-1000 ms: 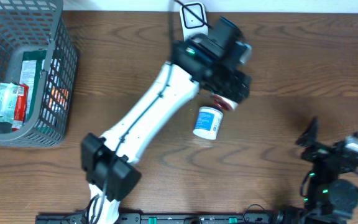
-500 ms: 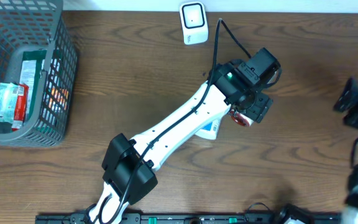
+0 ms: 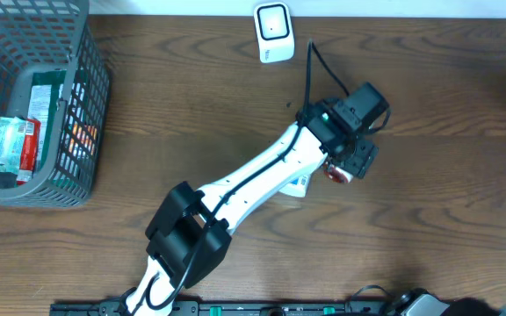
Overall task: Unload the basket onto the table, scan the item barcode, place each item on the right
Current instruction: 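Carry the Knorr jar right of the white tub and release it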
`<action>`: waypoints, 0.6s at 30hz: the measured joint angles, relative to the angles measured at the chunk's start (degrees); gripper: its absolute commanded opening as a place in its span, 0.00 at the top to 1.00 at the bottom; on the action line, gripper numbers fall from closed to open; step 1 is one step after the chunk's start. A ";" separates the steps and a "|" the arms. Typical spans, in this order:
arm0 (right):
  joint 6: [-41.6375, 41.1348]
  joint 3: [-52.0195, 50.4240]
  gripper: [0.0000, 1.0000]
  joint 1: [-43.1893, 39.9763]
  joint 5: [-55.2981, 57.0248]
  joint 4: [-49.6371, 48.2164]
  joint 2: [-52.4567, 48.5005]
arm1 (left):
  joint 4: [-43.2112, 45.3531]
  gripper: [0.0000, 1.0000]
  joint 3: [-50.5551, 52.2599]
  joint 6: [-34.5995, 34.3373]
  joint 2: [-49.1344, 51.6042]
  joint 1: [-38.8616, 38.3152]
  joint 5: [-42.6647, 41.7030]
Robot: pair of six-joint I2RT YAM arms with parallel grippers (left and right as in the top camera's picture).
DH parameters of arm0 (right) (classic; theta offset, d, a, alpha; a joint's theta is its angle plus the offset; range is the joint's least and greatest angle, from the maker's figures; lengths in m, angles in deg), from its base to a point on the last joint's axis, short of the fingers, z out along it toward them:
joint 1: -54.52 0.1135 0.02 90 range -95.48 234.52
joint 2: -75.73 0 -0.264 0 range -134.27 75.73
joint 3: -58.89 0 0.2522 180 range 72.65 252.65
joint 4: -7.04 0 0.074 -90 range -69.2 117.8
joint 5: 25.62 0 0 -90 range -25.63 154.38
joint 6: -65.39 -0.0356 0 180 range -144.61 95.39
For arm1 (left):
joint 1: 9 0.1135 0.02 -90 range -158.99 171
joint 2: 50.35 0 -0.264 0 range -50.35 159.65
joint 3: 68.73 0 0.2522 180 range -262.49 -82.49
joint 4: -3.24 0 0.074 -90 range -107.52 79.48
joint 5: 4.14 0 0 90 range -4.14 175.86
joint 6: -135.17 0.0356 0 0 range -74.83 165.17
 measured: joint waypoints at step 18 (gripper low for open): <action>0.02 0.02 0.01 -0.04 -2.78 2.49 -3.91 | 10.29 0.23 6.82 -2.25 7.23 -8.33 12.63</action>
